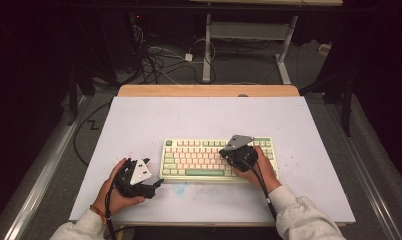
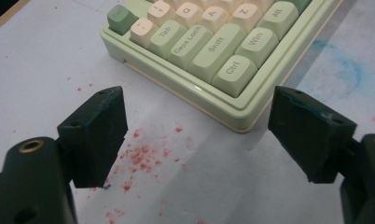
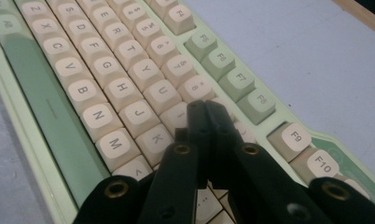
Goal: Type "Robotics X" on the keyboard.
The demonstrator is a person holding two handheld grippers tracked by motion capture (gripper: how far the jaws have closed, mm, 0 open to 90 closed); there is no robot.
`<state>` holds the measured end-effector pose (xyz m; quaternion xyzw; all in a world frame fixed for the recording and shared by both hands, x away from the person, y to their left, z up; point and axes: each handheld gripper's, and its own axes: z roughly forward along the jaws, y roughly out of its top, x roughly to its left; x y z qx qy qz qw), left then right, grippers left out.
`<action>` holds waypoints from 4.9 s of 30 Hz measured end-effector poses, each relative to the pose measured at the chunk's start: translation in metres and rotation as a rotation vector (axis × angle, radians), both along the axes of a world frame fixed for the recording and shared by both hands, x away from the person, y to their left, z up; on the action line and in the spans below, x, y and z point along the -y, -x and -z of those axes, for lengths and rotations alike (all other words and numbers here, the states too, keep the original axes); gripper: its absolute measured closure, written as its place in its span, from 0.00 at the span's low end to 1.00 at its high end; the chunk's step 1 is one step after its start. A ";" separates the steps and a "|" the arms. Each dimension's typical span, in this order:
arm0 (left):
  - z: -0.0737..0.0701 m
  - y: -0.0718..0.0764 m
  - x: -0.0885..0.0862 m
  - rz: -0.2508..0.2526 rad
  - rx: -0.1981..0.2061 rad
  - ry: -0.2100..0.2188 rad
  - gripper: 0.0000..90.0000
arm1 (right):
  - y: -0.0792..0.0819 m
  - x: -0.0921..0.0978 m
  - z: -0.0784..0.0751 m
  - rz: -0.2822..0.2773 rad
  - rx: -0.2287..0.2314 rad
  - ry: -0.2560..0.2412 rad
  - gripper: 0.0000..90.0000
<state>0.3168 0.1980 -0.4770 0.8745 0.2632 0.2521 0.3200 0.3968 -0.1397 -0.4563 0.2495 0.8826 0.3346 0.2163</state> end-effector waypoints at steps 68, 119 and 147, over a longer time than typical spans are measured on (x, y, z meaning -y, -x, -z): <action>-0.011 0.004 -0.007 -0.016 0.035 0.092 0.36 | 0.079 0.102 -0.016 0.173 0.296 -0.200 0.28; -0.044 -0.067 0.095 0.158 -0.152 0.005 0.98 | 0.095 0.111 0.005 0.174 0.259 -0.101 0.27; -0.028 -0.095 0.132 0.184 -0.210 -0.067 0.97 | 0.094 0.110 0.009 0.163 0.246 -0.072 0.27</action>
